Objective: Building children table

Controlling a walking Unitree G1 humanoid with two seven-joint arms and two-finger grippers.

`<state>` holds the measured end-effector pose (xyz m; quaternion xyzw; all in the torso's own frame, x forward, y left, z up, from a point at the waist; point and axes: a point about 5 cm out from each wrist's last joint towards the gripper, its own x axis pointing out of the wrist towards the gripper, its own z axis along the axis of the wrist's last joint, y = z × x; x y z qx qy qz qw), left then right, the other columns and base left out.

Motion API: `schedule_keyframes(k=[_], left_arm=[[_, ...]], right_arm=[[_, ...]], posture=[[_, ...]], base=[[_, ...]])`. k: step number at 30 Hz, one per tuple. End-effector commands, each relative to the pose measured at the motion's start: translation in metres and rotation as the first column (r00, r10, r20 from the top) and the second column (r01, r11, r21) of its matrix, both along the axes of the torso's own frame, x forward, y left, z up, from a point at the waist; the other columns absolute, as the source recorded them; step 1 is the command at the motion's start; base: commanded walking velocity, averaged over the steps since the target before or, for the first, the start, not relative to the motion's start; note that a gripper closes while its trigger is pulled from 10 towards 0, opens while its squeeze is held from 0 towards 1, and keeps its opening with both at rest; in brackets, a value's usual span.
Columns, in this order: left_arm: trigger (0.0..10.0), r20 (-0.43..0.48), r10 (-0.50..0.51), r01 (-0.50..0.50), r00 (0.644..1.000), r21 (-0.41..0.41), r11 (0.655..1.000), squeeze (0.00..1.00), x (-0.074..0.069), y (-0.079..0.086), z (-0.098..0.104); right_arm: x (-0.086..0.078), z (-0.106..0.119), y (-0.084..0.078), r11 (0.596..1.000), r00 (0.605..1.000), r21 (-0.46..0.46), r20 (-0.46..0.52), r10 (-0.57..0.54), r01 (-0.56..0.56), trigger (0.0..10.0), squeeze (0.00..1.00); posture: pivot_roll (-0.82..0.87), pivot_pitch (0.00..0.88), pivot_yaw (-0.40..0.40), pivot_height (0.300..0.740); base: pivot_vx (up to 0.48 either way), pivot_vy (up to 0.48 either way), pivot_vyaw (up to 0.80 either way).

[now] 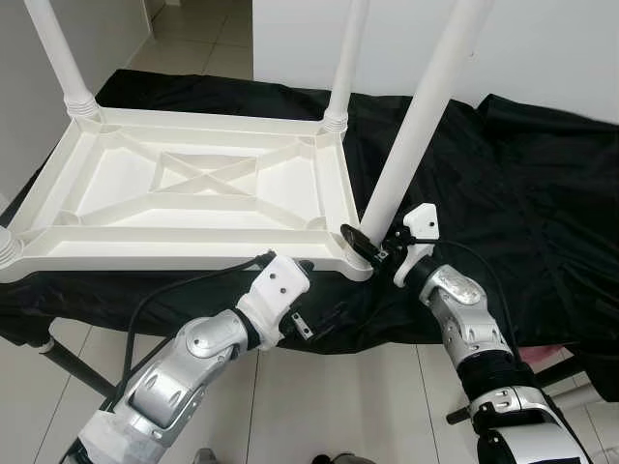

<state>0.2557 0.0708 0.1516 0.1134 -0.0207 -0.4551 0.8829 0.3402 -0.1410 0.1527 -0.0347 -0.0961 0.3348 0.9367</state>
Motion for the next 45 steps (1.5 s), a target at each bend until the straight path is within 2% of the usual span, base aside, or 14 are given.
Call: schedule_keyframes(k=[1, 2, 3, 4, 8, 14, 18, 19, 22, 24, 27, 32, 33, 45], left_arm=[[10.0, -0.024, -0.126, 0.126, 0.992, 0.021, 0.992, 0.00, -0.007, -0.006, -0.004], [10.0, -0.024, -0.126, 0.126, 0.992, 0.021, 0.992, 0.00, -0.007, -0.006, -0.004], [10.0, -0.024, -0.125, 0.125, 0.992, 0.023, 0.992, 0.00, -0.007, -0.006, -0.004], [10.0, -0.024, -0.124, 0.125, 0.992, 0.023, 0.992, 0.00, -0.008, -0.005, -0.004], [10.0, -0.024, -0.123, 0.124, 0.992, 0.022, 0.992, 0.00, -0.008, -0.005, -0.004], [10.0, -0.026, -0.115, 0.116, 0.993, 0.022, 0.993, 0.00, -0.008, -0.005, -0.006], [10.0, -0.029, -0.115, 0.116, 0.993, 0.022, 0.993, 0.00, -0.009, -0.004, -0.007], [10.0, -0.029, -0.115, 0.116, 0.993, 0.022, 0.993, 0.00, -0.009, -0.004, -0.007], [10.0, -0.030, -0.114, 0.115, 0.993, 0.022, 0.993, 0.00, -0.009, -0.004, -0.007], [10.0, -0.029, -0.114, 0.115, 0.993, 0.022, 0.993, 0.00, -0.009, -0.005, -0.008], [10.0, -0.027, -0.113, 0.114, 0.993, 0.020, 0.993, 0.00, -0.008, -0.005, -0.007], [10.0, -0.028, -0.114, 0.115, 0.993, 0.016, 0.993, 0.00, -0.009, -0.006, -0.007], [10.0, -0.029, -0.116, 0.116, 0.993, 0.018, 0.993, 0.00, -0.009, -0.006, -0.008], [10.0, -0.027, -0.108, 0.108, 0.994, 0.018, 0.994, 0.00, -0.009, -0.005, -0.007]], right_arm=[[-0.003, -0.013, -0.005, 1.000, 0.998, -0.001, -0.055, -0.020, 0.020, 0.0, 0.00], [-0.003, -0.013, -0.005, 1.000, 0.998, -0.001, -0.055, -0.020, 0.020, 0.0, 0.00], [-0.003, -0.013, -0.006, 0.999, 0.998, 0.010, -0.057, -0.036, 0.037, 8.9, 0.00], [-0.003, -0.013, -0.006, 0.998, 0.996, 0.020, -0.064, -0.056, 0.058, 10.0, 0.00], [-0.003, -0.013, -0.007, 0.994, 0.992, 0.028, -0.075, -0.105, 0.107, 10.0, 0.00], [-0.005, -0.012, -0.004, 0.946, 0.943, 0.073, -0.132, -0.305, 0.317, 10.0, 0.00], [-0.016, -0.016, 0.006, 0.858, 0.860, 0.114, -0.180, -0.478, 0.501, 10.0, 0.00], [-0.016, -0.016, 0.006, 0.858, 0.860, 0.114, -0.180, -0.478, 0.501, 10.0, 0.00], [-0.025, -0.017, 0.013, 0.744, 0.754, 0.136, -0.206, -0.624, 0.654, 10.0, 0.00], [-0.027, -0.018, 0.018, 0.718, 0.733, 0.160, -0.233, -0.639, 0.677, 10.0, 0.00], [-0.029, -0.019, 0.027, 0.711, 0.732, 0.188, -0.264, -0.628, 0.678, 10.0, 0.00], [-0.028, -0.010, 0.030, 0.741, 0.776, 0.234, -0.238, -0.584, 0.630, 10.0, 0.00], [-0.029, -0.006, 0.027, 0.742, 0.781, 0.246, -0.231, -0.580, 0.624, 10.0, 1.00], [-0.032, -0.002, 0.012, 0.823, 0.863, 0.260, -0.168, -0.477, 0.505, 10.0, 1.00]], posture=[[0.02, 0.081, -0.070, 0.740], [0.02, 0.081, -0.070, 0.740], [0.03, 0.080, -0.073, 0.740], [0.03, 0.078, -0.076, 0.740], [0.03, 0.076, -0.079, 0.740], [0.03, 0.071, -0.087, 0.740], [0.03, 0.069, -0.094, 0.740], [0.03, 0.069, -0.094, 0.740], [0.03, 0.067, -0.100, 0.740], [0.03, 0.065, -0.101, 0.740], [0.03, 0.065, -0.101, 0.740], [0.03, 0.065, -0.099, 0.740], [0.03, 0.065, -0.100, 0.740], [0.03, 0.073, -0.095, 0.740]], base=[[0.000, 0.000, 0.00], [0.000, 0.000, 0.00], [0.000, 0.000, 0.00], [0.000, 0.000, 0.00], [0.000, 0.000, 0.00], [0.000, 0.000, 0.00], [0.000, 0.000, 0.00], [0.000, 0.000, 0.00], [0.000, 0.000, 0.00], [0.000, 0.000, 0.00], [0.000, 0.000, 0.00], [0.000, 0.000, 0.00], [0.000, 0.000, 0.00], [0.000, 0.000, 0.00]])
